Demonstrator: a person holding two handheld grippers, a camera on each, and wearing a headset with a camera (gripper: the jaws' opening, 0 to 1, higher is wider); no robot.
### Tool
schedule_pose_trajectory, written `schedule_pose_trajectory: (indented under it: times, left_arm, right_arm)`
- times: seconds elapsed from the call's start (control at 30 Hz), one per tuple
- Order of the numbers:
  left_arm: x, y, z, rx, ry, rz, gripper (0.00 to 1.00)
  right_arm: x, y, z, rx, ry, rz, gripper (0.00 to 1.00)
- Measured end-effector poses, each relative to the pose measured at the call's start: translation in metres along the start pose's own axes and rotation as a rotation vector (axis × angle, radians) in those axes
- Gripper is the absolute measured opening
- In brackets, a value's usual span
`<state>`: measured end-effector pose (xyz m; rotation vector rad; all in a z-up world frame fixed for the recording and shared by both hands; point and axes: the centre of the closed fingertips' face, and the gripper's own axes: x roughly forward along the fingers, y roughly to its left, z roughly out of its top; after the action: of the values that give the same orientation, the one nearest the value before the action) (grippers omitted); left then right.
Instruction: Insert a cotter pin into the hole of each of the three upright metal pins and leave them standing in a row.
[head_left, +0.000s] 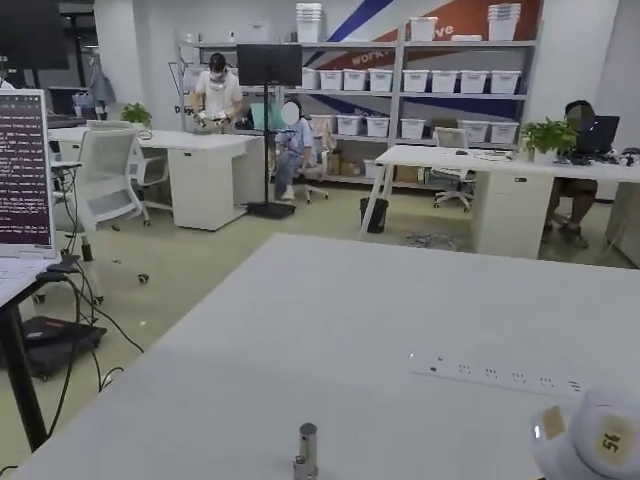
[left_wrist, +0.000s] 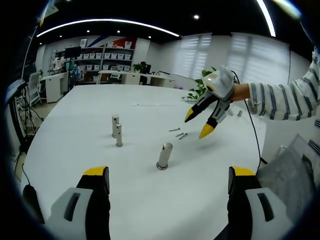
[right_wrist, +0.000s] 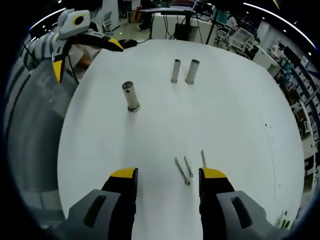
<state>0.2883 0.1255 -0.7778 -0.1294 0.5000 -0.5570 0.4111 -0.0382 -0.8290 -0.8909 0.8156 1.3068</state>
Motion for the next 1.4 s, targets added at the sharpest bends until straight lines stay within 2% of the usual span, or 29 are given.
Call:
schedule_pose_trajectory:
  times: [0.2, 0.33, 0.5, 0.63, 0.67, 0.7, 0.77, 0.9, 1.0, 1.13, 1.27, 1.4]
  left_arm:
    - [0.001, 0.001, 0.001, -0.007, -0.004, 0.003, 0.99]
    - [0.002, 0.002, 0.0, -0.014, -0.006, 0.001, 0.99]
    - [0.004, 0.002, -0.002, -0.023, 0.0, -0.001, 0.99]
    - [0.004, 0.003, -0.005, -0.029, 0.004, -0.002, 0.99]
    - [0.004, 0.003, -0.005, -0.03, 0.005, 0.0, 0.99]
    - [0.003, 0.004, -0.006, -0.032, 0.005, 0.001, 0.99]
    - [0.003, 0.003, -0.006, -0.037, 0.004, 0.001, 0.99]
    - [0.002, 0.002, -0.006, -0.037, 0.007, -0.001, 0.98]
    - [0.003, 0.001, -0.007, -0.035, 0.004, -0.008, 0.96]
    - [0.005, -0.002, -0.012, -0.022, 0.029, -0.019, 0.97]
    - [0.005, -0.003, -0.011, -0.029, 0.024, -0.024, 0.96]
    - [0.005, -0.003, -0.011, -0.029, 0.024, -0.024, 0.96]
  right_arm:
    - [0.017, 0.003, -0.007, -0.013, 0.031, 0.054, 0.44]
    - [0.022, 0.004, -0.013, -0.049, 0.055, 0.072, 0.43]
    - [0.031, 0.004, -0.017, -0.056, 0.067, 0.09, 0.36]
    - [0.036, 0.001, -0.024, -0.089, 0.11, 0.087, 0.35]
    - [0.035, 0.001, -0.02, -0.066, 0.092, 0.097, 0.34]
    - [0.035, -0.002, -0.018, -0.052, 0.08, 0.085, 0.34]
    - [0.036, -0.005, -0.021, -0.052, 0.094, 0.088, 0.34]
    - [0.036, -0.006, -0.022, -0.024, 0.085, 0.104, 0.33]
    - [0.033, -0.007, -0.026, -0.033, 0.105, 0.102, 0.27]
    - [0.031, -0.009, -0.033, -0.035, 0.121, 0.101, 0.25]
    - [0.028, -0.011, -0.038, -0.031, 0.142, 0.092, 0.18]
    - [0.028, -0.01, -0.04, -0.058, 0.163, 0.086, 0.13]
